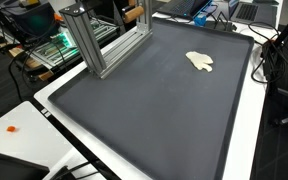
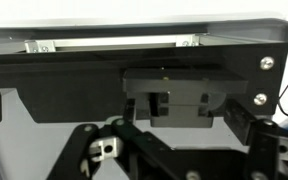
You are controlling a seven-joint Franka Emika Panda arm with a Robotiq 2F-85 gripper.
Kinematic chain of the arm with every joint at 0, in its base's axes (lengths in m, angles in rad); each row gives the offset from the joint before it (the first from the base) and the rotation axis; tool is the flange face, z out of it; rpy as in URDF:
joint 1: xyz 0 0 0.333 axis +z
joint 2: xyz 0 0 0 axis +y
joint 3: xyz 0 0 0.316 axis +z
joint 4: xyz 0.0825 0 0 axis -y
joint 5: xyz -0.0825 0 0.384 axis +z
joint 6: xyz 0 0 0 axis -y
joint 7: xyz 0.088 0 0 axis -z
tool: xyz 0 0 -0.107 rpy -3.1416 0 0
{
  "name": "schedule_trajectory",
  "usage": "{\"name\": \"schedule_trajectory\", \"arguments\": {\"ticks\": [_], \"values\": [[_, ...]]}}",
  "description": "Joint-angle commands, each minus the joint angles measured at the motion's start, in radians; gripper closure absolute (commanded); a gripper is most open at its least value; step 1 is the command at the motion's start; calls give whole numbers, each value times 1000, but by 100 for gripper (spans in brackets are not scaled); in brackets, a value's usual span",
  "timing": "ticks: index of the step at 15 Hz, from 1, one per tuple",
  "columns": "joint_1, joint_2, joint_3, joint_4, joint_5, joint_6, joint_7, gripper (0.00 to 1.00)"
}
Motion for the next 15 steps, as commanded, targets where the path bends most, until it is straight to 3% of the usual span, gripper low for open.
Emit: {"name": "schedule_trajectory", "arguments": {"ticks": [1,7,15], "values": [[-22,24,10,66,-6,-35,-7,0],[-67,161,33,207,11,13,98,0],[-89,450,61,375,-9,185,290,0]]}}
